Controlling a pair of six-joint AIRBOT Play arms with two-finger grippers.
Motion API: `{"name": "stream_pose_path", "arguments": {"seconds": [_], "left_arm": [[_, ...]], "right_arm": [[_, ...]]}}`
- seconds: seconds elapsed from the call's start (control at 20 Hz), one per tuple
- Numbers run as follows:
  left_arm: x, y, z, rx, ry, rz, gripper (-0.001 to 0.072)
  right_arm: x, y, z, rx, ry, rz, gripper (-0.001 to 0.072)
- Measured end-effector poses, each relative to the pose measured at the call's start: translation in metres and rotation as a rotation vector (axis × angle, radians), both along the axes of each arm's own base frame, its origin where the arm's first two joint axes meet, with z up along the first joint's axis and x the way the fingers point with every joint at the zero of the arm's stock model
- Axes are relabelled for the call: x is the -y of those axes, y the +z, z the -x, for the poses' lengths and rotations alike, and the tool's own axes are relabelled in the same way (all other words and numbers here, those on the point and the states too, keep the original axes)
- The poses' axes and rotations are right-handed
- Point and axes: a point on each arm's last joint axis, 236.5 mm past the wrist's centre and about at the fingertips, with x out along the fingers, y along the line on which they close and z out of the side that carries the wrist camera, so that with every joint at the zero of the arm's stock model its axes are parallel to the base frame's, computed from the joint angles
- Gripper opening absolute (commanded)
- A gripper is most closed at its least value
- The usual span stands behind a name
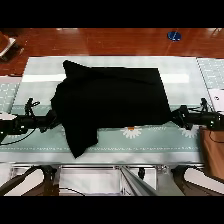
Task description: Fold the shirts.
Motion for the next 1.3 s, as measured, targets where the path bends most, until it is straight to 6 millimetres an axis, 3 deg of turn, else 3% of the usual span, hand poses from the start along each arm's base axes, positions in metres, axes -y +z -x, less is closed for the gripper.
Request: {"name": "stream_pose_path", "arguments": {"seconds": [0.05, 0.2, 0.3, 0.35, 0.45, 0.5, 0.6, 0.7, 0.8, 0.85, 0.9, 1.0, 1.15, 1.3], "left_arm": [[0.000, 0.000, 0.000, 0.001, 0.001, 0.002, 0.0020], [0.000, 0.006, -0.005, 0.013, 0.001, 0.008, 0.0020], [-0.001, 0.023, -0.018, 0.057, -0.012, 0.012, 0.0020], [-0.002, 0.041, -0.031, 0.105, -0.019, 0.017, 0.0020], [-0.004, 0.098, -0.067, 0.261, -0.024, 0.024, 0.0020], [-0.006, 0.137, -0.087, 0.369, -0.019, 0.023, 0.0020], [-0.009, 0.232, -0.118, 0.611, -0.018, 0.004, 0.0020], [-0.010, 0.340, -0.127, 0.870, -0.022, -0.052, 0.0020], [-0.005, 0.433, -0.111, 1.086, -0.033, -0.123, 0.0019], [0.000, 0.473, -0.096, 1.177, -0.040, -0.155, 0.0019], [0.006, 0.511, -0.076, 1.267, -0.048, -0.205, 0.0019], [0.014, 0.563, -0.035, 1.398, -0.059, -0.336, 0.0019], [0.013, 0.606, 0.025, 1.499, -0.011, -0.554, 0.0019], [0.000, 0.620, 0.077, 1.509, 0.080, -0.758, 0.0019]], "right_arm": [[-0.005, -0.003, -0.007, 0.004, 0.028, 0.011, 0.0058], [-0.022, 0.000, -0.029, 0.039, 0.134, 0.048, 0.0027], [-0.033, 0.025, -0.053, 0.110, 0.199, 0.052, 0.0027], [-0.036, 0.047, -0.067, 0.162, 0.239, 0.062, 0.0027], [-0.036, 0.107, -0.101, 0.311, 0.286, 0.108, 0.0027], [-0.033, 0.149, -0.120, 0.412, 0.298, 0.153, 0.0027], [-0.029, 0.241, -0.142, 0.613, 0.316, 0.252, 0.0027], [-0.027, 0.337, -0.143, 0.818, 0.318, 0.374, 0.0027], [-0.027, 0.428, -0.119, 1.001, 0.302, 0.511, 0.0028], [-0.029, 0.464, -0.101, 1.077, 0.292, 0.572, 0.0027], [-0.030, 0.497, -0.078, 1.146, 0.275, 0.633, 0.0027], [-0.033, 0.545, -0.031, 1.249, 0.237, 0.743, 0.0027], [-0.033, 0.580, 0.035, 1.302, 0.166, 0.859, 0.0027], [-0.032, 0.582, 0.088, 1.275, 0.127, 0.929, 0.0028]]}}
